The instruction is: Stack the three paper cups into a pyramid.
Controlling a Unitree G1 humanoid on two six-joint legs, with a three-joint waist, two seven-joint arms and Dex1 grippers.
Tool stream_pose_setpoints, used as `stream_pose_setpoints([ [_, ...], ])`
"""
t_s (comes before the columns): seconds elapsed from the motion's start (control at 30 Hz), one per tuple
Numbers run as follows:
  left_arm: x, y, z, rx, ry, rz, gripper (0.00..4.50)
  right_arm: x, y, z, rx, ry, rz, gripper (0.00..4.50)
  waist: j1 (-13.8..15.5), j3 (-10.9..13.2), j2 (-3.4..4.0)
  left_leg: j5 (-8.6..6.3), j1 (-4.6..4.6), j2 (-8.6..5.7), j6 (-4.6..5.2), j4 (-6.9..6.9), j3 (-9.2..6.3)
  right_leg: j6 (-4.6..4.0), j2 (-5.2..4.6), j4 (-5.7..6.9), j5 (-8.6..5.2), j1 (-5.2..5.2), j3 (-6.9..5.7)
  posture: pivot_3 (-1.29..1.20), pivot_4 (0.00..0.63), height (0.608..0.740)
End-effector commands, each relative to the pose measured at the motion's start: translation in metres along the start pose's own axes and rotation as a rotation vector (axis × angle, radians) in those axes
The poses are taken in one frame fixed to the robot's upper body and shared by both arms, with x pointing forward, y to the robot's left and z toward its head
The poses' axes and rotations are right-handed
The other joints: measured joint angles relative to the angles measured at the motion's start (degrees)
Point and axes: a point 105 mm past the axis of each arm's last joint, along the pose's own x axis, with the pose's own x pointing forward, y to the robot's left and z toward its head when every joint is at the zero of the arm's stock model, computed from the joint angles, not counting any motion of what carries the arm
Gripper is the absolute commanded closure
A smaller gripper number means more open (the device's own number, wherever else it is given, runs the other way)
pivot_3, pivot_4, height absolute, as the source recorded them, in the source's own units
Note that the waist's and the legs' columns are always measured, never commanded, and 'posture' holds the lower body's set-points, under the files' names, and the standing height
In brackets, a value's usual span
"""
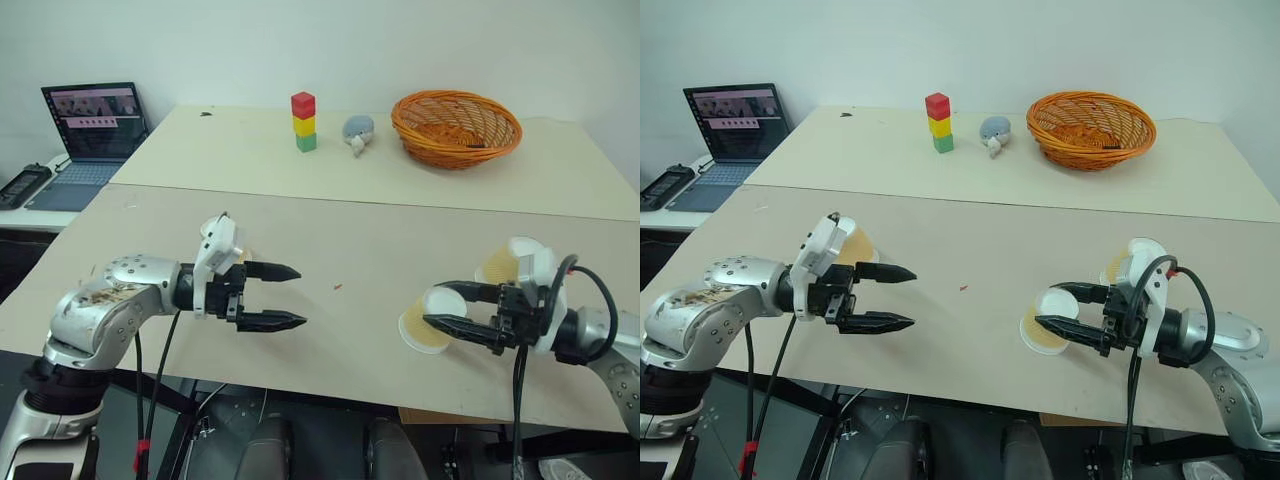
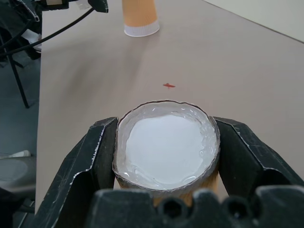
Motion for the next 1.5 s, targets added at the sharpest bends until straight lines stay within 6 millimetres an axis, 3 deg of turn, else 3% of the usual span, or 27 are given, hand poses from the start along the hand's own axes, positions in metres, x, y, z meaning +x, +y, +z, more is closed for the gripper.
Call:
stream_pose_setpoints([
  [0.03, -0.01, -0.002, 0.009, 0.019, -0.027, 0.043, 0.0, 0.009, -0.004, 0.019, -0.057, -0.053, 0.02, 1.76, -0.13, 0.01, 0.02, 0.0, 0.01, 0.01, 0.0, 0.0, 0.0, 0.0, 0.01, 0.0, 0.0, -0.01, 0.01, 0.0, 0.15, 0.629],
  [0.1, -0.015, -0.003, 0.007, -0.002, -0.028, 0.058, 0.0, 0.017, -0.005, 0.03, -0.074, -0.098, 0.042, 1.76, -0.49, 0.03, 0.02, 0.0, 0.03, 0.02, 0.0, -0.04, 0.0, 0.0, 0.0, 0.01, 0.0, -0.03, 0.04, 0.0, 0.15, 0.629],
  [0.3, -0.024, -0.011, -0.004, -0.048, -0.018, 0.084, 0.0, 0.082, 0.016, 0.063, -0.072, -0.205, 0.3, 1.76, -0.98, 0.12, 0.05, 0.02, 0.08, 0.06, -0.03, -0.12, -0.05, -0.04, 0.04, 0.1, -0.01, -0.13, 0.07, 0.0, 0.15, 0.629],
  [0.5, -0.027, -0.018, -0.007, -0.043, -0.017, 0.114, 0.0, 0.129, 0.023, 0.059, -0.084, -0.162, 0.463, 1.76, -0.28, 0.13, 0.05, 0.05, 0.02, -0.14, -0.09, -0.16, -0.08, -0.04, -0.11, 0.13, 0.0, -0.15, 0.03, 0.0, 0.15, 0.629],
  [0.67, -0.028, -0.024, -0.008, -0.044, -0.024, 0.138, 0.0, 0.15, 0.011, 0.059, -0.104, -0.171, 0.471, 1.76, -0.37, 0.14, 0.04, 0.08, 0.01, -0.33, -0.14, -0.29, -0.04, -0.03, -0.31, 0.51, 0.01, -0.21, 0.05, 0.0, 0.15, 0.629],
  [1.0, -0.028, -0.026, -0.007, -0.047, -0.036, 0.151, 0.0, 0.152, -0.005, 0.064, -0.126, -0.18, 0.461, 1.76, -1.71, 0.14, 0.0, 0.21, -0.07, -0.89, -0.38, -0.48, -0.02, -0.04, -1.15, 0.98, 0.02, -0.76, 0.04, 0.0, 0.15, 0.629],
  [1.17, -0.026, -0.024, -0.006, -0.044, -0.039, 0.149, 0.0, 0.154, -0.007, 0.053, -0.129, -0.146, 0.439, 1.76, -2.28, 0.14, 0.0, 0.21, -0.08, -0.91, -0.39, -0.51, -0.02, -0.04, -1.19, 1.04, 0.02, -0.76, 0.04, 0.0, 0.15, 0.629],
  [1.23, -0.025, -0.024, -0.005, -0.042, -0.043, 0.143, 0.0, 0.156, -0.01, 0.051, -0.126, -0.137, 0.421, 0.77, -2.34, 0.14, 0.0, 0.22, -0.09, -0.92, -0.39, -0.51, -0.02, -0.04, -1.18, 1.04, 0.02, -0.77, 0.04, 0.0, 0.15, 0.629],
  [1.3, -0.024, -0.023, -0.004, -0.041, -0.045, 0.136, 0.0, 0.156, -0.015, 0.051, -0.115, -0.147, 0.386, 0.19, -2.39, 0.14, -0.01, 0.22, -0.09, -0.91, -0.4, -0.52, -0.02, -0.04, -1.19, 1.03, 0.02, -0.79, 0.04, 0.0, 0.15, 0.629],
  [1.5, -0.022, -0.02, -0.003, -0.043, -0.047, 0.108, 0.0, 0.137, -0.026, 0.075, -0.065, -0.241, 0.336, 0.03, -2.47, 0.14, -0.01, 0.27, -0.1, -0.93, -0.5, -0.52, -0.04, -0.04, -1.18, 1.04, 0.02, -0.79, 0.04, 0.0, 0.15, 0.629],
])
